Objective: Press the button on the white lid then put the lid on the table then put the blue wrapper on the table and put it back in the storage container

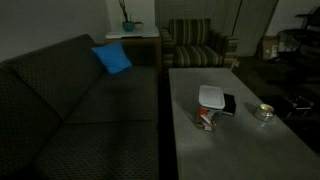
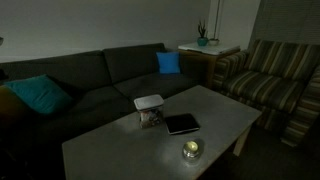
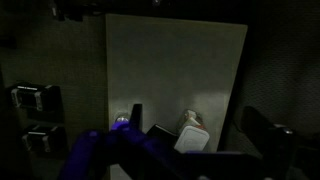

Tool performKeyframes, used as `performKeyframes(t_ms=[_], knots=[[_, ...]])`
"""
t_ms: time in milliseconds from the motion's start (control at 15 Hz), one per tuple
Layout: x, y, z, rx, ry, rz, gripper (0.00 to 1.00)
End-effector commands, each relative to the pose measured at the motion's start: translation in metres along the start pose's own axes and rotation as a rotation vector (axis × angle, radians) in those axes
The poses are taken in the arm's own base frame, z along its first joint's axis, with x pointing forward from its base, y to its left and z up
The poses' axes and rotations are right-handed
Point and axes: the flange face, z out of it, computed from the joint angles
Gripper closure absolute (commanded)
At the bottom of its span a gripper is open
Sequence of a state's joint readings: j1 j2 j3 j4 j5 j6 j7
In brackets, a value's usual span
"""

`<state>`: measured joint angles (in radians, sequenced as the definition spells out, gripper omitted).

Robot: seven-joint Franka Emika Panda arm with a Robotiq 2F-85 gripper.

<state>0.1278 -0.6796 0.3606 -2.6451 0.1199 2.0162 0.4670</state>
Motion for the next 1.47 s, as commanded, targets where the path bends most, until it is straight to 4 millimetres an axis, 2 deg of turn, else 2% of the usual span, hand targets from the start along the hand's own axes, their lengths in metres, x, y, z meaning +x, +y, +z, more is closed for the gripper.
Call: performKeyframes(t_ms=[0, 133, 333, 600, 733, 1000, 1067, 1200, 1400], knots=[[0.0, 0.0, 0.0, 0.0, -0.001, 0.0, 0.0], [0.0, 0.0, 0.0, 0.0, -0.001, 0.0, 0.0], [0.011, 0.007, 0.004, -0.004, -0.001, 0.083, 0.0], [0.037, 0.019, 0.013, 0.02, -0.008, 0.223, 0.0], [0.051, 0.016, 0.019, 0.037, -0.015, 0.271, 0.0], [0.072, 0.011, 0.05, 0.12, -0.044, 0.323, 0.0], [0.056, 0.012, 0.034, 0.069, -0.013, 0.295, 0.0], [0.065, 0.013, 0.048, 0.094, -0.031, 0.315, 0.0], [0.067, 0.012, 0.052, 0.07, -0.025, 0.319, 0.0]])
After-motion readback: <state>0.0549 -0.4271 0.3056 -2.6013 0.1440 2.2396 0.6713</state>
